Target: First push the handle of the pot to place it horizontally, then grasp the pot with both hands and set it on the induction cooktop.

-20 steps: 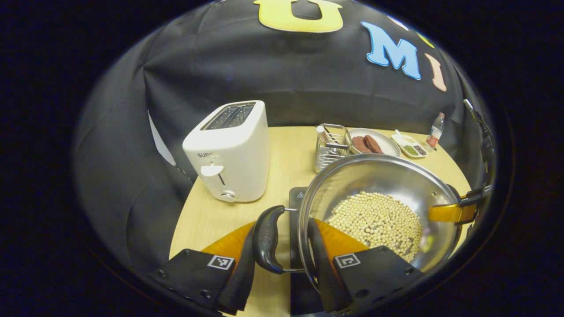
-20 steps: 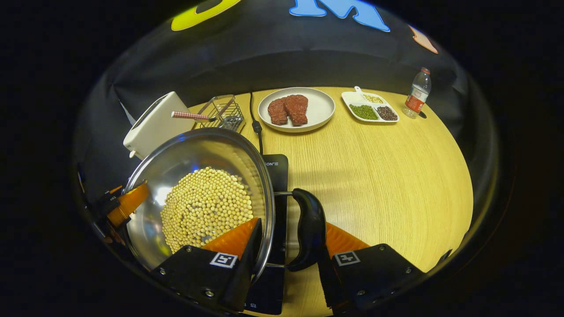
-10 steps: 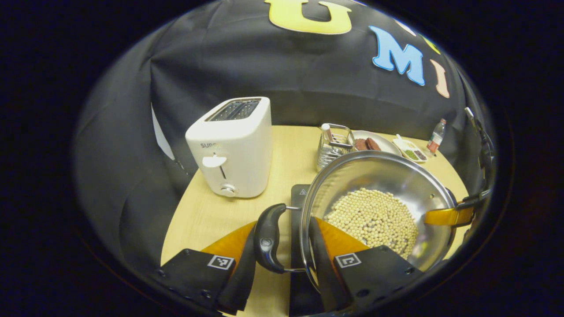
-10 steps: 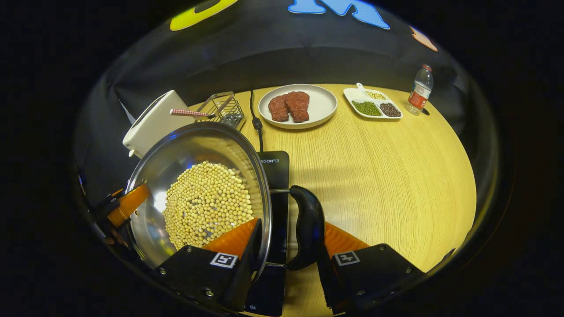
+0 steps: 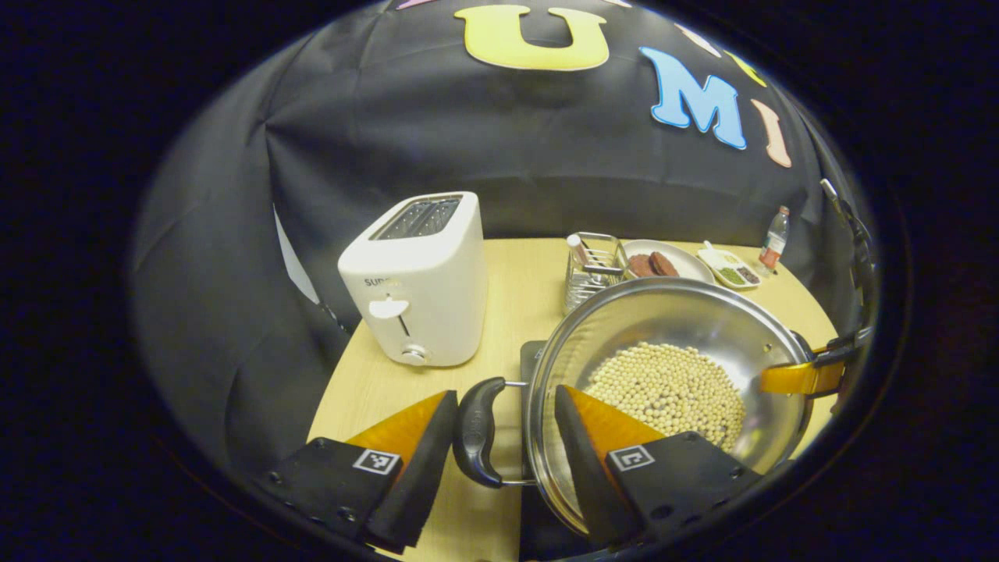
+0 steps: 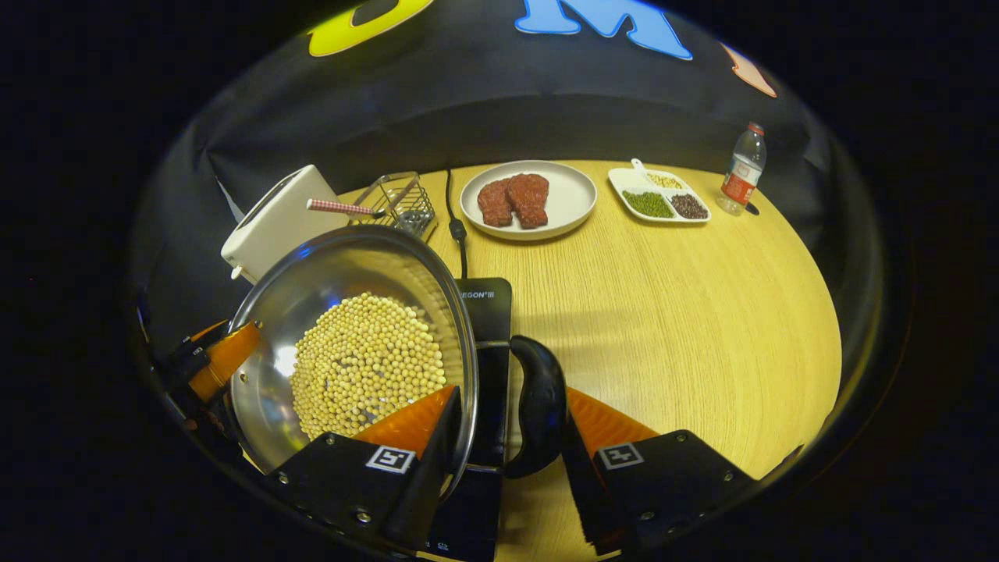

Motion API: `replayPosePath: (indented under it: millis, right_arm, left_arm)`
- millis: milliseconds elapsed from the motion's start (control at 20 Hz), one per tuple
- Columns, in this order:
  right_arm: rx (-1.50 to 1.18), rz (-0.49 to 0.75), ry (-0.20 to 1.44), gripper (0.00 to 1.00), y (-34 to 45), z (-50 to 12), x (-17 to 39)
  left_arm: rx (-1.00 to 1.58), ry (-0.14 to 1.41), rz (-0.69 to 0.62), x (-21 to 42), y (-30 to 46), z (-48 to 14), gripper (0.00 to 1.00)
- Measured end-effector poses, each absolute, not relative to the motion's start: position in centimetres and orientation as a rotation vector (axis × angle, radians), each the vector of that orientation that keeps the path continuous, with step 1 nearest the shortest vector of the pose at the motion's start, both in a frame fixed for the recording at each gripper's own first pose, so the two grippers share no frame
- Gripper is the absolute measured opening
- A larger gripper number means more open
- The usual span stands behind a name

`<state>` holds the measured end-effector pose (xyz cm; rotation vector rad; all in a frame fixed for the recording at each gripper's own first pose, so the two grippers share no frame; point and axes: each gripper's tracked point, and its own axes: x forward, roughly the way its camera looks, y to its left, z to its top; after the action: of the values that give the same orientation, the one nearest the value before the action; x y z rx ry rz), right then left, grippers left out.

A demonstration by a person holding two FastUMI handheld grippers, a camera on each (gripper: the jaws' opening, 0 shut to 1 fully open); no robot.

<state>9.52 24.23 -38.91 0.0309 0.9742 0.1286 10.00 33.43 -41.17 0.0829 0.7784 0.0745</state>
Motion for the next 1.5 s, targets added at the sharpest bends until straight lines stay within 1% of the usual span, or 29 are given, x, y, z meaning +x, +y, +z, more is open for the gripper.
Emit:
replayPosePath:
  millis: [50,100,250,350,400,450,550,600,650,700,750,800,850,950,1000,1050,1100,1450,1500]
  right_arm:
    - [0.032,0.136,0.951,0.77,24.1,-38.3,9.8]
    - [0.037,0.141,0.928,0.81,24.0,-37.4,9.9]
    - [0.052,0.148,0.851,0.82,22.8,-34.8,10.4]
    - [0.063,0.155,0.789,0.83,21.8,-32.8,10.6]
    - [0.066,0.155,0.755,0.83,21.1,-31.6,10.6]
    - [0.073,0.155,0.722,0.83,20.5,-30.3,10.7]
    - [0.074,0.151,0.658,0.83,19.1,-27.6,10.6]
    - [0.071,0.152,0.624,0.85,18.3,-26.1,10.6]
    - [0.064,0.147,0.587,0.9,17.3,-24.6,10.7]
    - [0.054,0.141,0.547,0.92,16.2,-23.0,10.5]
    - [0.044,0.132,0.504,0.95,15.0,-21.3,10.4]
    - [0.037,0.123,0.466,0.96,13.9,-19.9,10.3]
    - [0.031,0.112,0.44,0.95,12.7,-18.4,10.2]
    - [0.058,0.09,0.385,0.95,10.4,-15.6,9.7]
    - [0.07,0.081,0.363,0.95,9.4,-14.2,9.5]
    - [0.077,0.072,0.343,0.95,8.2,-13.0,9.3]
    - [0.078,0.064,0.318,0.95,6.8,-11.7,9.2]
    - [0.068,0.055,0.151,0.95,0.1,-3.2,7.1]
    - [0.074,0.059,0.136,0.95,-0.7,-2.2,7.0]
  left_arm:
    - [0.086,0.77,0.086,9.9,33.6,-40.7,0.83]
    - [0.087,0.761,0.101,9.9,33.8,-40.1,0.88]
    - [0.095,0.705,0.14,9.8,33.7,-37.5,0.94]
    - [0.109,0.655,0.133,10.0,32.4,-35.2,0.94]
    - [0.114,0.63,0.122,10.1,31.3,-33.9,0.89]
    - [0.119,0.603,0.112,10.4,30.0,-32.6,0.94]
    - [0.114,0.545,0.098,10.6,26.7,-29.4,0.94]
    - [0.108,0.511,0.097,10.6,25.0,-27.4,0.91]
    - [0.103,0.473,0.094,10.2,23.3,-25.2,0.95]
    - [0.095,0.439,0.087,10.0,21.5,-23.3,0.95]
    - [0.088,0.408,0.079,10.0,19.7,-21.5,0.95]
    - [0.086,0.374,0.069,10.0,17.6,-20.2,0.95]
    - [0.098,0.341,0.064,10.0,15.8,-18.7,0.91]
    - [0.116,0.28,0.034,9.9,11.9,-15.8,0.91]
    - [0.112,0.256,0.017,9.8,9.6,-14.5,0.95]
    - [0.104,0.236,0.001,9.8,7.7,-13.3,0.95]
    - [0.092,0.22,-0.011,9.5,5.7,-12.2,1.0]
    - [0.034,0.126,0.003,8.3,-2.5,-4.6,0.99]
    - [0.032,0.117,0.006,8.2,-3.4,-3.8,0.97]
